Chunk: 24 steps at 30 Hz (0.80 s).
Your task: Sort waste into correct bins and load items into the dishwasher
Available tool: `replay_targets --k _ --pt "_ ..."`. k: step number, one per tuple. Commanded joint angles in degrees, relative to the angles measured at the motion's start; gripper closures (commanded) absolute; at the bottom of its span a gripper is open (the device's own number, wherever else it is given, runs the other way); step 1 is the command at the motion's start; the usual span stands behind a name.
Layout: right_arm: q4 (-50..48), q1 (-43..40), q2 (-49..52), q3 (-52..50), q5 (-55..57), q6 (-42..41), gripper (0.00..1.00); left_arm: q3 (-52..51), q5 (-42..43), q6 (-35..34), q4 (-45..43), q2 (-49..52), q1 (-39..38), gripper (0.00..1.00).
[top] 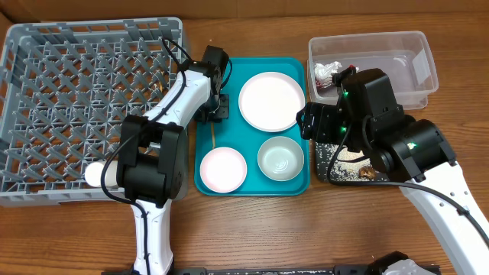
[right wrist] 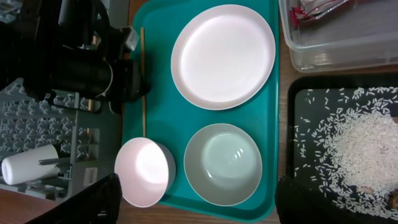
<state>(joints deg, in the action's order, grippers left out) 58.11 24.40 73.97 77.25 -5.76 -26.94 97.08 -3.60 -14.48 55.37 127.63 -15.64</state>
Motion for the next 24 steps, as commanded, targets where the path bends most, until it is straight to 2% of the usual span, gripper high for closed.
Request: replay_targets --k 1,2,6,13,18,21,24 --pt "-0.37 -0.15 -0.57 0.81 -0.11 0.31 0.2 -0.17 2.19 0.2 1.77 2.73 0.52 0.92" --pt "-0.42 -0.15 -0.57 0.81 -0.11 0.31 0.2 0.31 2.19 0.04 2.47 2.03 0.7 0.96" --pt "-0.55 -0.15 -0.57 0.81 -0.11 0.31 0.2 3.13 2.43 -0.76 5.42 -2.1 1.31 0.96" --pt "-0.5 -0.15 -0.57 0.81 -0.13 0.31 0.2 6.56 -0.09 -0.07 11.08 -18.16 1.79 0.96" --pt "-0.52 -0.15 -0.57 0.81 -0.11 0.31 0.2 6.54 -8.39 -0.11 17.22 -28.02 1.88 0.96" --pt "-0.52 -0.15 -0.57 0.81 -0.13 0.31 0.2 6.54 -15.37 -0.11 21.07 -29.88 2.99 0.96" --pt "-0.52 -0.15 -0.57 0.81 -0.11 0.31 0.2 5.97 -16.44 -0.07 22.99 -29.49 5.33 0.96"
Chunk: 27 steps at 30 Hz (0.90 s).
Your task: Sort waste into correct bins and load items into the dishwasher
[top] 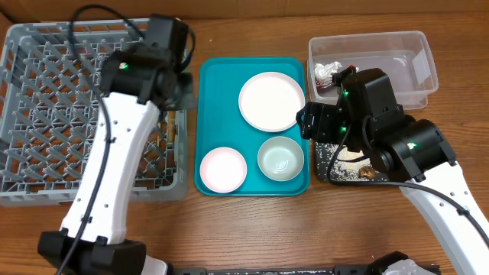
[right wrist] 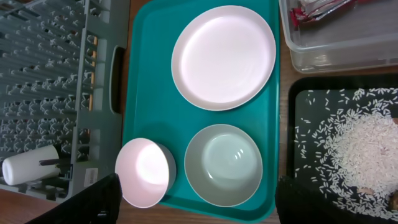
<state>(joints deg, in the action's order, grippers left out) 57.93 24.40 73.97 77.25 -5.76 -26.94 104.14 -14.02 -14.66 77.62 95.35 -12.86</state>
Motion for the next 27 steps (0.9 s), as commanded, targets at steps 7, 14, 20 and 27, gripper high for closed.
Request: replay_targets --k 7,14,20,27 --pt "-0.37 -0.15 -0.57 0.81 -0.11 0.31 0.2 -10.73 -4.11 5.11 -7.78 5.03 10.27 0.96" --pt "-0.37 -0.15 -0.57 0.81 -0.13 0.31 0.2 -17.75 -3.23 12.39 -17.62 5.38 14.25 0.95" --pt "-0.39 -0.15 -0.57 0.81 -0.11 0.31 0.2 -23.39 1.88 18.4 -24.17 5.7 14.6 0.9" --pt "-0.37 -0.15 -0.57 0.81 -0.11 0.31 0.2 -23.61 1.86 10.73 -23.04 5.68 14.6 0.76"
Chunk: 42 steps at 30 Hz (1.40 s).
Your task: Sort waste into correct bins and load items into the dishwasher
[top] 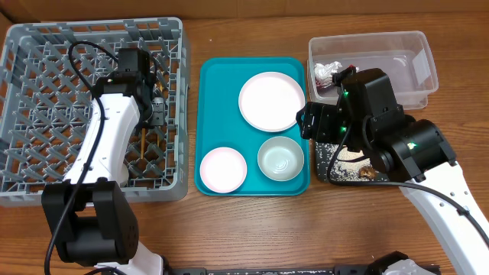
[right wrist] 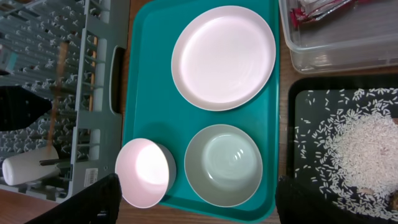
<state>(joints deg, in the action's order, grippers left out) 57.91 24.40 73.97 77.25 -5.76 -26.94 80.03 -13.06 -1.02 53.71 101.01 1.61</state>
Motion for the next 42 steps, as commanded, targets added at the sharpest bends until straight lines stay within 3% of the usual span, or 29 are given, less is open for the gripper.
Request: replay_targets --k 1,5,12,14,18,26,32,34,38,42 --pt "-0.35 -0.15 -0.57 0.81 -0.11 0.31 0.19 1.4 1.03 -3.43 2.27 -0.02 0.13 0.67" --pt "-0.35 -0.15 -0.57 0.81 -0.11 0.31 0.19 7.28 5.09 -3.37 8.41 -0.92 0.13 0.44" --pt "-0.35 -0.15 -0.57 0.81 -0.11 0.31 0.1 23.19 16.61 -0.85 20.57 -4.61 -1.07 0.5" --pt "-0.35 -0.15 -0.57 0.81 -0.11 0.31 0.0 25.68 19.06 -0.2 22.32 -7.23 -2.49 0.51" --pt "-0.44 -0.15 -0.57 0.81 -0.07 0.31 0.0 26.25 19.74 -0.22 22.75 -13.86 -6.62 0.51" --pt "-1.46 -0.15 -0.57 0.81 -0.09 0.31 0.0 26.25 18.88 -0.28 25.75 -23.67 -15.65 0.35" --pt "-2.54 -0.15 -0.57 0.81 2.56 0.33 0.17 26.25 18.93 -0.5 30.29 -25.03 -16.48 0.3" --pt "-2.97 -0.15 -0.57 0.81 3.82 0.37 0.18 26.23 19.12 -0.5 31.28 -24.96 -16.5 0.27" --pt "-3.37 -0.15 -0.57 0.81 3.78 0.35 0.2 26.23 20.59 -0.72 31.5 -24.96 -16.55 0.0" --pt "-2.82 -0.15 -0.57 0.81 3.74 0.35 0.21 26.23 22.03 -0.74 31.67 -24.98 -16.55 0.0"
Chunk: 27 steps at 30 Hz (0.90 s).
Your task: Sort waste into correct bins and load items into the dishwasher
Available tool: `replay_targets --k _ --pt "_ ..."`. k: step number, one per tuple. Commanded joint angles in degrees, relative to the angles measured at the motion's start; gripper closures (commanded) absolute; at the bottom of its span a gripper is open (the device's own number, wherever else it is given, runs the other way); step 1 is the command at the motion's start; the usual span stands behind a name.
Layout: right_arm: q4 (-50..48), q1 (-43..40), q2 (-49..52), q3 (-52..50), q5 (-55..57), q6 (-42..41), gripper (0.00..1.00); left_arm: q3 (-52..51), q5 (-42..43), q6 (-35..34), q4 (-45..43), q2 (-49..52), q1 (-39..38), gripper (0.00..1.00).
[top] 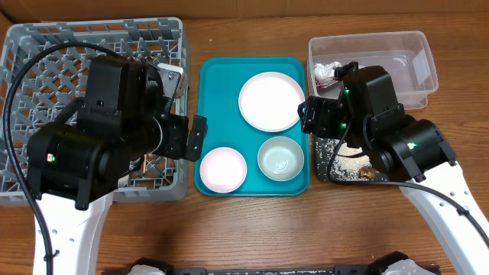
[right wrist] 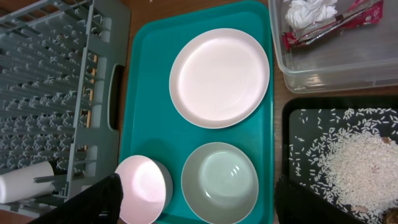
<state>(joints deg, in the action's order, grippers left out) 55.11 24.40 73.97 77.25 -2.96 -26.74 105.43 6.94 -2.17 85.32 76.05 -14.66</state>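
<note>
A teal tray (top: 214, 114) holds a white plate (right wrist: 219, 77), a pink bowl (right wrist: 142, 196) and a pale green bowl (right wrist: 219, 183). My right gripper (right wrist: 199, 202) hangs open above the green bowl with nothing between its fingers. The grey dish rack (top: 46, 69) lies to the left, and a white cup (right wrist: 25, 183) rests in its near corner. My left arm (top: 107, 137) looms large over the rack's right half and hides its own gripper. A thin brown stick (top: 145, 162) shows in the rack under that arm.
A clear plastic bin (right wrist: 348, 56) at the back right holds crumpled tissue and a red wrapper. In front of it a black tray (right wrist: 336, 162) carries scattered rice and a brown scrap. Bare wooden table runs along the front.
My left arm has risen from low in the rack to high above its right half, and the brown stick stays in the rack. My right gripper has shifted slightly toward the bin, still open.
My left gripper was first at a brown stick on the tray's left edge. Then the stick was gone from the tray and the arm was over the rack. Then the stick stood low among the rack's grid under the gripper. Now that arm is raised.
</note>
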Motion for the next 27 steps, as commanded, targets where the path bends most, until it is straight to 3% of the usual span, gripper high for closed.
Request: replay_targets --k 1,9,13,14,16,17,21,27 --pt "0.44 -0.15 -0.57 0.81 0.7 0.15 0.22 0.83 2.21 0.35 0.39 -0.13 -0.28 0.0" --pt "2.45 -0.15 -0.46 0.7 -1.84 2.75 0.21 0.81 1.79 0.26 3.06 -1.44 -0.37 0.0" --pt "2.01 -0.15 -0.46 0.7 -1.81 2.75 0.21 0.76 6.25 0.28 3.1 -1.29 -0.37 0.0" --pt "2.01 -0.15 -0.46 0.7 -1.79 2.75 0.19 0.74 8.2 0.59 2.86 -1.09 -0.37 0.0" --pt "2.05 -0.15 -0.46 0.7 -1.81 2.73 0.05 0.68 10.32 0.68 2.34 -0.24 -0.39 0.0" --pt "2.14 -0.15 -0.46 0.7 -1.81 2.73 0.0 0.55 11.21 0.68 2.25 0.44 -0.48 0.05" --pt "2.19 -0.15 -0.46 0.7 -1.11 2.47 0.0 -2.58 10.36 0.44 -0.61 3.37 -3.13 0.2" --pt "5.66 -3.26 -1.42 0.74 1.66 -5.95 0.0 -12.81 4.92 -8.68 -9.64 9.46 -7.19 0.28"
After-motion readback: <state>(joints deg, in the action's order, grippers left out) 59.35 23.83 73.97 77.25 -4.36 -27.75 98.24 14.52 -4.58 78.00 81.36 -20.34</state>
